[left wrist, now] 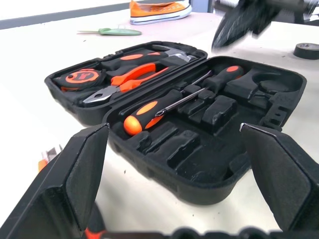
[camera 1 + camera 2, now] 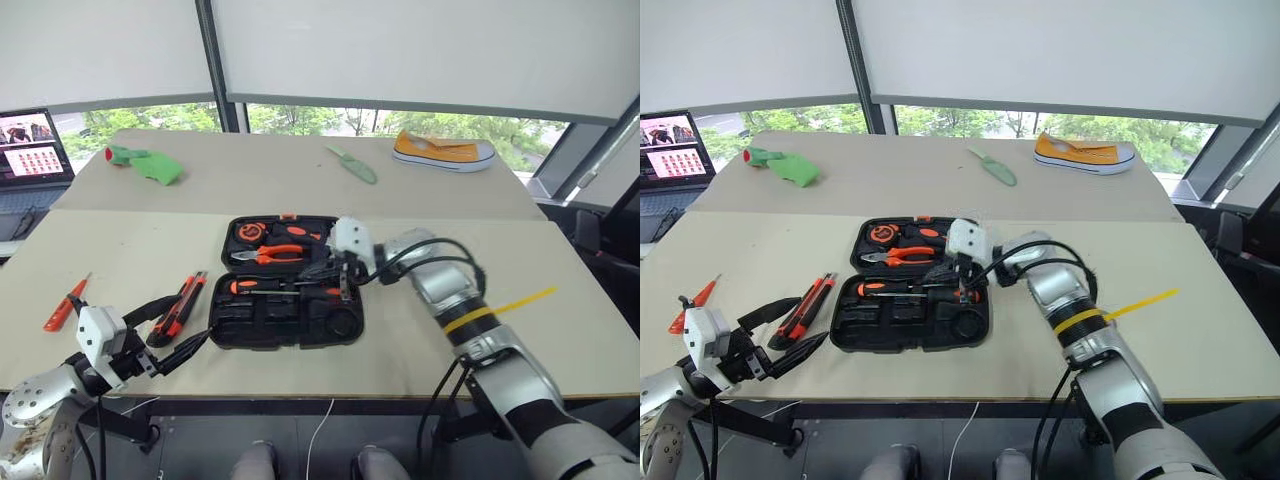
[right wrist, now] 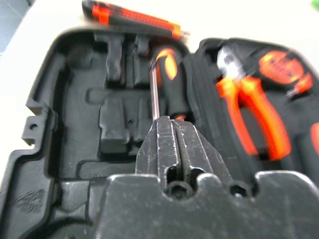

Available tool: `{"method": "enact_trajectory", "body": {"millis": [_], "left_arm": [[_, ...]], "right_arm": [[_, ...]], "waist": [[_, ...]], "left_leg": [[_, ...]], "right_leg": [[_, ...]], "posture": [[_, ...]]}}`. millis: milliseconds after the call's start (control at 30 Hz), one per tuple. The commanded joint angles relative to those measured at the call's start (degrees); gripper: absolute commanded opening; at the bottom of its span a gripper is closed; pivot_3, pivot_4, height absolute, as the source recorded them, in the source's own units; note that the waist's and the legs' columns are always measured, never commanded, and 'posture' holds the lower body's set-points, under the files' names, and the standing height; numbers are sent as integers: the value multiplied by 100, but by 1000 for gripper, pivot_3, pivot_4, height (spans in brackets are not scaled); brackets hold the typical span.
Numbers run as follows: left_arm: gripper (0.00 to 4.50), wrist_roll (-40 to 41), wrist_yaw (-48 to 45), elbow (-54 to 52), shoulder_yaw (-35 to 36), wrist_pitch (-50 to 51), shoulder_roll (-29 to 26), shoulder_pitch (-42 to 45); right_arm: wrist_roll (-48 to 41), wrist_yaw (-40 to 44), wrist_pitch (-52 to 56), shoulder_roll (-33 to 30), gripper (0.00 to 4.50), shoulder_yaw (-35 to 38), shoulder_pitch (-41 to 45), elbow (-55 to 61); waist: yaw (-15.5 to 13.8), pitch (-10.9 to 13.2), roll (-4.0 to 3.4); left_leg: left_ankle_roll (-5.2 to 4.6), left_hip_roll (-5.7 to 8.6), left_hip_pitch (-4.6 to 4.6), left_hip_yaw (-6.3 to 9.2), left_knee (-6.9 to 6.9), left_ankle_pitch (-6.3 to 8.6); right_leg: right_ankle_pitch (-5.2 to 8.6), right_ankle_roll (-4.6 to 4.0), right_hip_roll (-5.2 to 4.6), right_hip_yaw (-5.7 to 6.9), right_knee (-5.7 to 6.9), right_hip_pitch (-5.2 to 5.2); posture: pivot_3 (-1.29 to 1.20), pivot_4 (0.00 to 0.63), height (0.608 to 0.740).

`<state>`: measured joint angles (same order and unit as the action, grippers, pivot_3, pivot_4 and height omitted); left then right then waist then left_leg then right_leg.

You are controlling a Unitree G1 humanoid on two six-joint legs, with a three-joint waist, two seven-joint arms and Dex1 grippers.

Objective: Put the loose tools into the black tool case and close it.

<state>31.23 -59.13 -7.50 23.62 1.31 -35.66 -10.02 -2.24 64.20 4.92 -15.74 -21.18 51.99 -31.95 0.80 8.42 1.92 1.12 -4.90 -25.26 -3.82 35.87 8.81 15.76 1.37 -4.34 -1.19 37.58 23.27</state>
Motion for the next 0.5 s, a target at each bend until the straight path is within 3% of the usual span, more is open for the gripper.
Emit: {"method": "enact_trajectory", "body": {"millis": [33, 333, 467, 500], "left_arm": [[4500, -55, 91, -41, 53, -38, -56, -12], [4500, -70, 159, -42, 141, -3, -98, -90], [4500, 285, 327, -161, 453, 191, -8, -259], [4500, 340, 336, -75, 634, 181, -17, -375]], "right_arm": [[260, -317, -102, 208, 53, -42, 42, -368], [980, -752, -247, 415, 53, -396, 18, -1154], [292, -317, -343, 342, 53, 107, -138, -322], [-30, -91, -298, 205, 309, 311, -311, 209]], "waist": [[6, 0, -1], [46, -4, 0], [92, -8, 7], [86, -8, 9]], "left_leg": [[0, 0, 0, 0, 0, 0], [16, -3, 40, -1, -2, 9], [51, -5, 85, -3, -12, 30], [51, -6, 82, -3, -13, 30]], "right_leg": [[0, 0, 0, 0, 1, 1], [7, -12, 1, 0, 19, -12], [30, -59, -3, 0, 29, -20], [29, -60, -3, 0, 31, -18]], "posture": [[0, 150, 740], [0, 150, 740], [0, 150, 740], [0, 150, 740]]}}
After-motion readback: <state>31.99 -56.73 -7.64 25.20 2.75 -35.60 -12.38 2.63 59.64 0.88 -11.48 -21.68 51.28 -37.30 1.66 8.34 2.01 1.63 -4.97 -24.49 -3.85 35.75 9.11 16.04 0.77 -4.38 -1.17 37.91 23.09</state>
